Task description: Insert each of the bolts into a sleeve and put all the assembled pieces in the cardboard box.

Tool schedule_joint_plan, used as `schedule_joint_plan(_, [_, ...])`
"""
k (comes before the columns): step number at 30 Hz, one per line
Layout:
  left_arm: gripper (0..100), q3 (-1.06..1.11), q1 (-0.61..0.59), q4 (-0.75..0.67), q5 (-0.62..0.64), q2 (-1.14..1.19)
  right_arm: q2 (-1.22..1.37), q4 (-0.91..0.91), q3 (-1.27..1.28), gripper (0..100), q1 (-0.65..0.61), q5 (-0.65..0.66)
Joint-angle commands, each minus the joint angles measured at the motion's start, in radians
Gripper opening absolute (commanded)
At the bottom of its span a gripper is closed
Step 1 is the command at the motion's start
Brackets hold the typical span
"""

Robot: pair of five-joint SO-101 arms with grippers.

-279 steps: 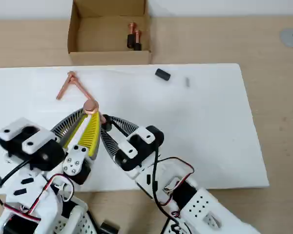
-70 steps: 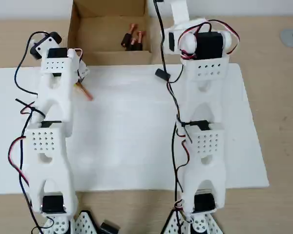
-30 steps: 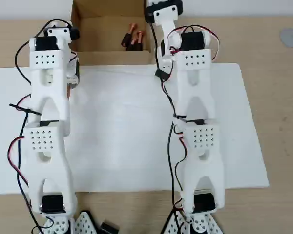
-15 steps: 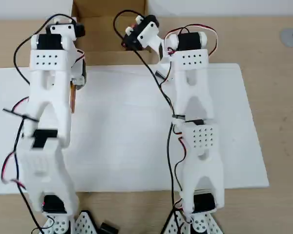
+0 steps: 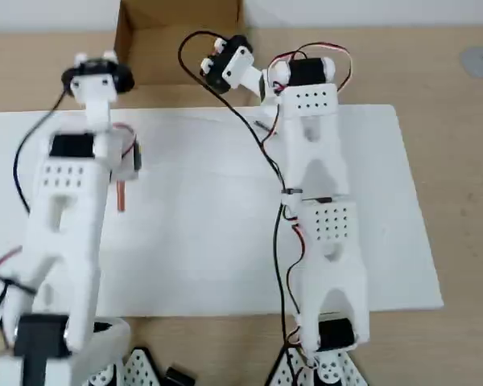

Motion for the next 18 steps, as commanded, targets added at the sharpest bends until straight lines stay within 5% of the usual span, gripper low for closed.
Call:
schedule_joint_plan(1, [1, 0.167, 0.003, -0.132, 0.009, -0.154, 0.01, -0.049, -0.005, 25.6, -0.008, -0.031])
schedule_joint_plan(7, [1, 0.345, 0.003, -0.301, 0.054, -0.242, 0.035, -0.1, -0.002, 25.6, -0.008, -0.035])
schedule_joint_plan(18, [1, 0.382, 0.002, -0.324, 0.06, -0.266, 0.079, -0.1, -0.004, 25.9, 0.005, -0.031])
